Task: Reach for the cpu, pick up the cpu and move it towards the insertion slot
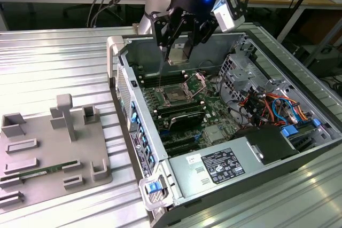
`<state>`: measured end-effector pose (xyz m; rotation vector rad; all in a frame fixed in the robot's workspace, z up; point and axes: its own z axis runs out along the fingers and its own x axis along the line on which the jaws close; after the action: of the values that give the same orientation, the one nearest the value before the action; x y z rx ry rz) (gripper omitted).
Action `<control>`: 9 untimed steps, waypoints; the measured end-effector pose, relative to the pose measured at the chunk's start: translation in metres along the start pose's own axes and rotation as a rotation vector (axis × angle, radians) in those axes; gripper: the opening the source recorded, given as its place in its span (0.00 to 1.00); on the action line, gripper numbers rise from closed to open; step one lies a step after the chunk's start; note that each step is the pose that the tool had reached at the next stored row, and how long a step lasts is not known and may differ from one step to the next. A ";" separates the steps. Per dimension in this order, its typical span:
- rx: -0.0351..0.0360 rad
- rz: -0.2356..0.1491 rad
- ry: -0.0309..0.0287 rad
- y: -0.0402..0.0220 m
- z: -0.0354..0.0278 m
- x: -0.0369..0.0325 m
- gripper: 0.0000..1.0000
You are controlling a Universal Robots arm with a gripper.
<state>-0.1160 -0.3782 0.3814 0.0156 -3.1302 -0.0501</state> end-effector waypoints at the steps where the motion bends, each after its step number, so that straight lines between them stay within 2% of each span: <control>1: 0.0000 0.000 0.0000 0.0005 0.0000 -0.0011 0.55; 9: 0.0000 0.000 0.0000 0.0027 0.0000 -0.0056 0.55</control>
<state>-0.1105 -0.3754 0.3814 0.0157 -3.1301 -0.0502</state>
